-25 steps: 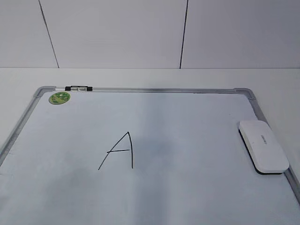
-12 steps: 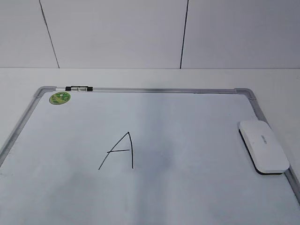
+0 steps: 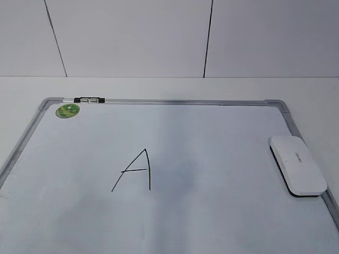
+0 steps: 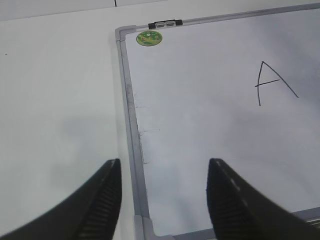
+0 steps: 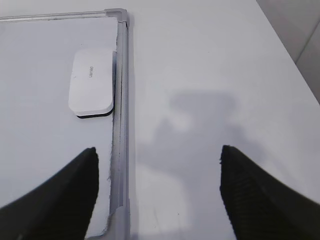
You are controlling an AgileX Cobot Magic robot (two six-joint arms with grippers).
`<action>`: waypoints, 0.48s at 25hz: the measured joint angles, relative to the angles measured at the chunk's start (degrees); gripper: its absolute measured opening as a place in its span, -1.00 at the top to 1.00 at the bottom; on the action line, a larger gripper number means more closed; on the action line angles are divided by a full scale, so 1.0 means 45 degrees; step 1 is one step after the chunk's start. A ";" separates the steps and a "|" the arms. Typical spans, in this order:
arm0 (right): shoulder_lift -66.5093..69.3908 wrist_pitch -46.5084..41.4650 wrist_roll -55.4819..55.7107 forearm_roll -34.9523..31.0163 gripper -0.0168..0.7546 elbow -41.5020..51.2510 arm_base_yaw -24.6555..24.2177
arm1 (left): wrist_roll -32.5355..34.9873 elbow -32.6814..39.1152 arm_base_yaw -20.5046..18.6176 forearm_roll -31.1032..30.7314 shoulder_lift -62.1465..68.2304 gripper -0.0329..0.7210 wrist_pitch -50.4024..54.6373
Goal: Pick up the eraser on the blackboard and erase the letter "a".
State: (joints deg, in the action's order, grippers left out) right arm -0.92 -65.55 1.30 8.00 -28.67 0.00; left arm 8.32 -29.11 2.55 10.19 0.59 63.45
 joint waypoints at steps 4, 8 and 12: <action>-0.0006 0.0000 0.0000 0.0020 -0.55 0.0000 0.0000 | 0.0000 0.0000 0.0000 0.0000 0.0000 -0.19 0.0000; -0.0027 0.0000 0.0000 0.0020 -0.55 0.0000 0.0000 | 0.0000 0.0000 0.0000 0.0000 0.0000 -0.19 0.0000; -0.0027 0.0000 0.0000 0.0020 -0.55 0.0000 0.0000 | 0.0000 0.0000 0.0000 0.0000 0.0000 -0.19 0.0000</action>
State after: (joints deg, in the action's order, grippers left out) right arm -1.04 -65.55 1.30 8.09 -28.67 0.00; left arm 8.32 -29.11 2.55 10.19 0.59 63.45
